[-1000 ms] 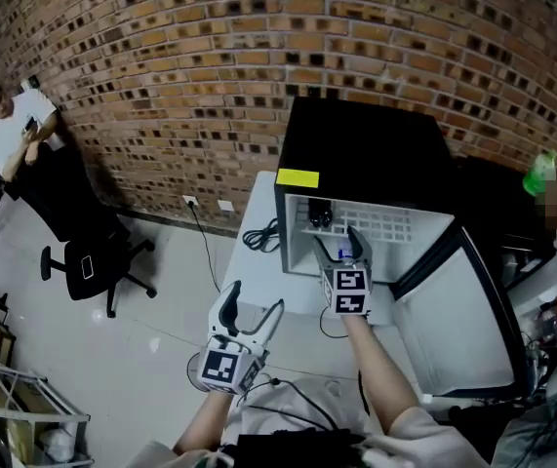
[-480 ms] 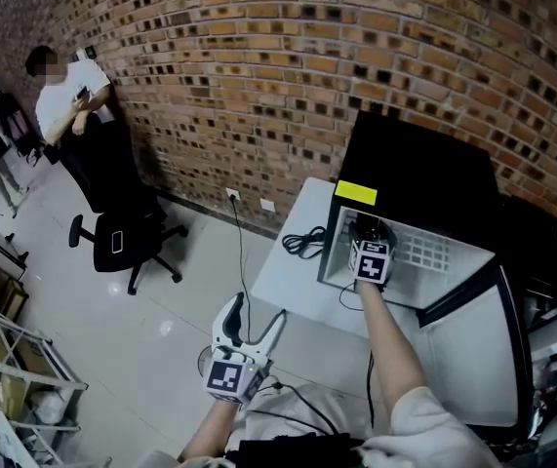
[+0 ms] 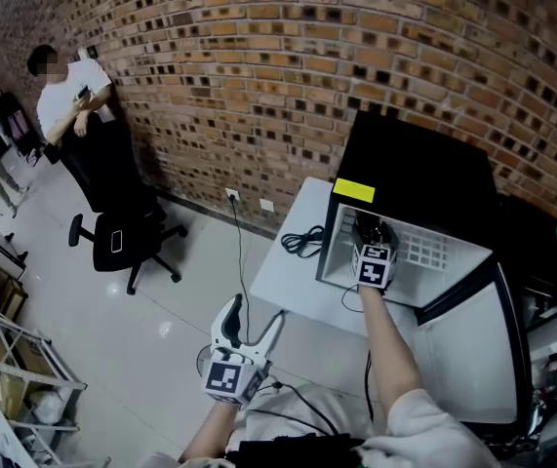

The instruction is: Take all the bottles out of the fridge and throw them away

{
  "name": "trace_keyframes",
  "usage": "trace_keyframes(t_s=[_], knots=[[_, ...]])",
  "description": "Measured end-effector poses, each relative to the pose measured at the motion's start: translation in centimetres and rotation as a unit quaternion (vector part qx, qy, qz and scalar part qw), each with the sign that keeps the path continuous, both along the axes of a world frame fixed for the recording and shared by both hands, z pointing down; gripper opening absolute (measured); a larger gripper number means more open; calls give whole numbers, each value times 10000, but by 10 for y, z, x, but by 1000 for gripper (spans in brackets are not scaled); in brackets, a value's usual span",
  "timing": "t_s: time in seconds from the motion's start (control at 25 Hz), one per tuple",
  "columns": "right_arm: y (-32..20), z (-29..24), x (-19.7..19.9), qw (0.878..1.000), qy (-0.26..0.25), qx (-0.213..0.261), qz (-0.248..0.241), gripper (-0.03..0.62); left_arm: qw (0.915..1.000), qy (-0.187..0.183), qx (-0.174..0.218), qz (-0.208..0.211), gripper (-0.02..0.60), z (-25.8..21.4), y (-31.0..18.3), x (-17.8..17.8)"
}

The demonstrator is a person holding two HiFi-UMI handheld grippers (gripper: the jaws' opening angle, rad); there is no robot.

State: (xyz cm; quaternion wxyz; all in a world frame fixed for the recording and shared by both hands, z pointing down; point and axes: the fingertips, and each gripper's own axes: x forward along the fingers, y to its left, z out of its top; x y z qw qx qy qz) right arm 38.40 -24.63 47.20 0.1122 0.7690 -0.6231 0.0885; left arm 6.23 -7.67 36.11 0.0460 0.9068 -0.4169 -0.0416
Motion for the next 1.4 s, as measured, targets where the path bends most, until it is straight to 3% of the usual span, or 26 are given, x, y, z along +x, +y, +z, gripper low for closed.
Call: trace_keyframes(t_s=[0.2, 0.52, 0.88, 1.08, 1.16, 1.32, 1.4], knots=[[39, -24, 14, 9971, -152, 741, 3, 324, 9997, -63, 81, 237, 367, 3, 5, 9], [109, -61, 17, 9904, 16, 1365, -197, 324, 9970, -74, 36, 766, 365, 10, 16, 42], [171, -116, 2, 9810, -146, 1873, -485, 324, 9954, 60, -88, 947, 356, 7, 22, 62], [191, -126, -31, 9749, -452, 1966, -944, 324, 9967, -24, -111, 806, 356, 13, 16, 51], [193, -122, -54, 9711, -719, 1917, -1227, 324, 9980, -126, -101, 617, 356, 27, 10, 35], [182, -104, -106, 9598, -1076, 1671, -1982, 324, 9997, 85, -182, 164, 356, 18, 8, 12], [169, -88, -137, 9533, -1237, 1514, -2300, 324, 9996, 19, -256, -66, 356, 24, 2, -10]])
